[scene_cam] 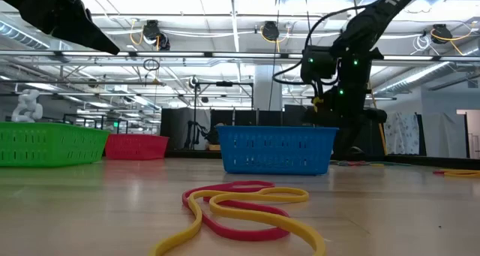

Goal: Sort rubber bands into baskets
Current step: Put the blue rubber band into the blue bin

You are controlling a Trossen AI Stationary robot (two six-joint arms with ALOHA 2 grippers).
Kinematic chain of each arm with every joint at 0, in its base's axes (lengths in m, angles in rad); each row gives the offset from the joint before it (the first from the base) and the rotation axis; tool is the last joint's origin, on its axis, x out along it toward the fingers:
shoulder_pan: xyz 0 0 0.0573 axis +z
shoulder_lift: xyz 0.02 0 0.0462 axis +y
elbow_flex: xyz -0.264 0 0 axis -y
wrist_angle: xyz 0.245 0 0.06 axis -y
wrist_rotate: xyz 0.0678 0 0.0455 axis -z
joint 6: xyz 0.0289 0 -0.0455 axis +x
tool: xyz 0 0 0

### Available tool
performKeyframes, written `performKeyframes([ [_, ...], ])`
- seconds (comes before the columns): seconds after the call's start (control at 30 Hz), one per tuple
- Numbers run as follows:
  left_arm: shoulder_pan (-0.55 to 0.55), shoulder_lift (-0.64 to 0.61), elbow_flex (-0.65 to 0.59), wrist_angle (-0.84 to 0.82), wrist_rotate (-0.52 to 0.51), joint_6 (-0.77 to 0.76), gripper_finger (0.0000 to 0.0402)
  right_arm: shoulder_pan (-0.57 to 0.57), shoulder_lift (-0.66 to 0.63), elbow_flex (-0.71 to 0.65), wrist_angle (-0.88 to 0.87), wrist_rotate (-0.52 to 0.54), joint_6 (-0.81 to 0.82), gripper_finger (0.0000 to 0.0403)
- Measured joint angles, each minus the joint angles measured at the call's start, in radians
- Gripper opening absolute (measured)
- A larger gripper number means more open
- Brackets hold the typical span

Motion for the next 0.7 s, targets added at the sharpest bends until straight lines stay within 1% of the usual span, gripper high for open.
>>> performKeyframes([
  [0.17,0.0,0.0,0.0,-0.001,0.0,0.0,0.0191,-0.028,0.027,0.0,0.02,-0.051,0.003,0.0083],
  [0.47,0.0,0.0,0.0,-0.001,0.021,0.0,0.0191,-0.039,0.092,0.005,0.035,-0.066,-0.019,0.008],
  [0.53,0.0,0.0,0.0,-0.001,0.021,0.0,0.0191,-0.039,0.092,0.005,0.035,-0.07,-0.022,0.0067],
  [0.67,0.0,0.0,0.0,-0.001,0.021,0.0,0.0191,-0.041,0.075,0.003,0.013,-0.078,-0.024,0.0014],
  [0.7,0.0,0.0,0.0,-0.001,0.021,0.0,0.0191,-0.041,0.067,0.001,0.008,-0.077,-0.029,0.0008],
])
